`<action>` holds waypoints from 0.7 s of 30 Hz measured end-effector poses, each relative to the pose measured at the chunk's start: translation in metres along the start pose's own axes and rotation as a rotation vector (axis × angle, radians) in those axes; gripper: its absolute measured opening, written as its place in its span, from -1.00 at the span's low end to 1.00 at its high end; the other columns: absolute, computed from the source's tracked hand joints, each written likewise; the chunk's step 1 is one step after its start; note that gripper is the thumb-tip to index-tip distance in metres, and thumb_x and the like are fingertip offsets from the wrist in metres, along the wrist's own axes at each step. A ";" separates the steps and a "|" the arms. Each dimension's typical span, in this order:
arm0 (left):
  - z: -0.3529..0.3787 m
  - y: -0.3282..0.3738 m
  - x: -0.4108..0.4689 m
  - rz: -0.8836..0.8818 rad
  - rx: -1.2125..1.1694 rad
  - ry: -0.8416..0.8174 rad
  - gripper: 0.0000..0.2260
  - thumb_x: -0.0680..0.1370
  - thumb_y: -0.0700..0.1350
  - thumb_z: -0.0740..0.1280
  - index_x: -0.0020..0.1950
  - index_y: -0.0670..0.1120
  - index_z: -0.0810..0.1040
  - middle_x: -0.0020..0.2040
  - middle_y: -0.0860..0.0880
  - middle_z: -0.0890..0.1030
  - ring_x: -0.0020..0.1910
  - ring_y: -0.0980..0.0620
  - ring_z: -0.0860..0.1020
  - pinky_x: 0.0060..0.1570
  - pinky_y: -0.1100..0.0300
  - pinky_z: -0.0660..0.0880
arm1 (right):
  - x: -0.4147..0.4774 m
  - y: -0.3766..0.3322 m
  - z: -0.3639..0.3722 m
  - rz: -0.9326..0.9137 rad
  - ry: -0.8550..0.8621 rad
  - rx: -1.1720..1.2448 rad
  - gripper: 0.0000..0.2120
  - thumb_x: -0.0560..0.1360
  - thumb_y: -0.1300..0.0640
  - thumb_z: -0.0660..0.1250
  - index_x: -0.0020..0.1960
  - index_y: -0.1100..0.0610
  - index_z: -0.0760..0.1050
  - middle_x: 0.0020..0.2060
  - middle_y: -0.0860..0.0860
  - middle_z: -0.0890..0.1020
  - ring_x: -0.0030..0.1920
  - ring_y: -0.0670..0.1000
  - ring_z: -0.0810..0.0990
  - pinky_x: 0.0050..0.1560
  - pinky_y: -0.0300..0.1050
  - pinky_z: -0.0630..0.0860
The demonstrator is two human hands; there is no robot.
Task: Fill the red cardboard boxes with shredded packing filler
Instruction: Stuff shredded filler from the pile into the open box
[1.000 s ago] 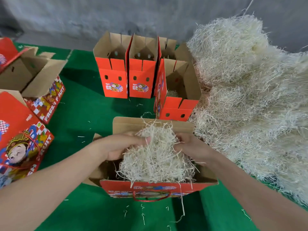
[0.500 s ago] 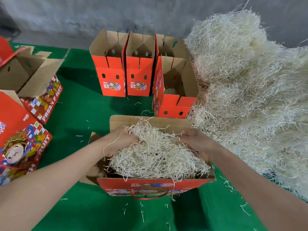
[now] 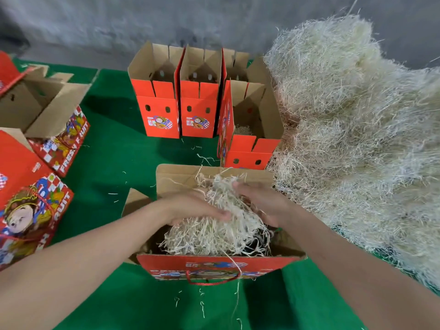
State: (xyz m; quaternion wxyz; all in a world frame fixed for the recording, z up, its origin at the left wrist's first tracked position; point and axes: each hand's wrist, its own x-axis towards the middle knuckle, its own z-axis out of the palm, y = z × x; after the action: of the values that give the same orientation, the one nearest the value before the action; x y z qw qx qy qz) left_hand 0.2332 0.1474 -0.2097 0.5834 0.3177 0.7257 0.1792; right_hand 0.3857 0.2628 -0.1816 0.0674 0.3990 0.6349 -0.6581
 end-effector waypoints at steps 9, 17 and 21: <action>-0.014 -0.018 0.007 -0.059 0.003 0.173 0.10 0.19 0.21 0.55 0.53 0.03 -0.05 0.55 -0.04 -0.01 0.48 -0.12 0.11 0.35 -0.07 0.22 | 0.004 0.021 -0.012 -0.041 0.004 -0.242 -0.28 0.41 0.28 0.37 0.45 0.01 0.11 0.38 -0.03 0.27 0.30 0.02 0.36 0.17 -0.18 0.36; -0.022 -0.024 0.000 -0.023 -0.047 0.147 -0.07 0.23 0.15 0.54 0.50 0.00 0.18 0.52 -0.02 0.13 0.47 -0.07 0.17 0.34 0.00 0.23 | -0.001 0.012 -0.018 -0.134 -0.050 -0.430 -0.36 0.44 0.21 0.33 0.44 0.00 0.15 0.38 -0.02 0.29 0.31 -0.03 0.33 0.28 -0.14 0.28; -0.015 -0.015 -0.003 0.044 -0.032 -0.058 0.08 0.16 0.16 0.57 0.52 0.01 0.05 0.53 0.03 0.05 0.49 0.01 0.08 0.44 0.10 0.05 | 0.017 0.013 0.016 -0.107 -0.008 -0.273 -0.26 0.44 0.30 0.30 0.51 0.10 0.01 0.45 0.02 0.20 0.30 -0.04 0.31 0.25 -0.18 0.28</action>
State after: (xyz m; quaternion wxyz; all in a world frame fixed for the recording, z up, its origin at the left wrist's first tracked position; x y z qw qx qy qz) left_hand 0.2158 0.1355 -0.2133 0.6049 0.3293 0.6984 0.1945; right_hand 0.3751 0.2531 -0.2046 0.0883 0.3490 0.7386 -0.5699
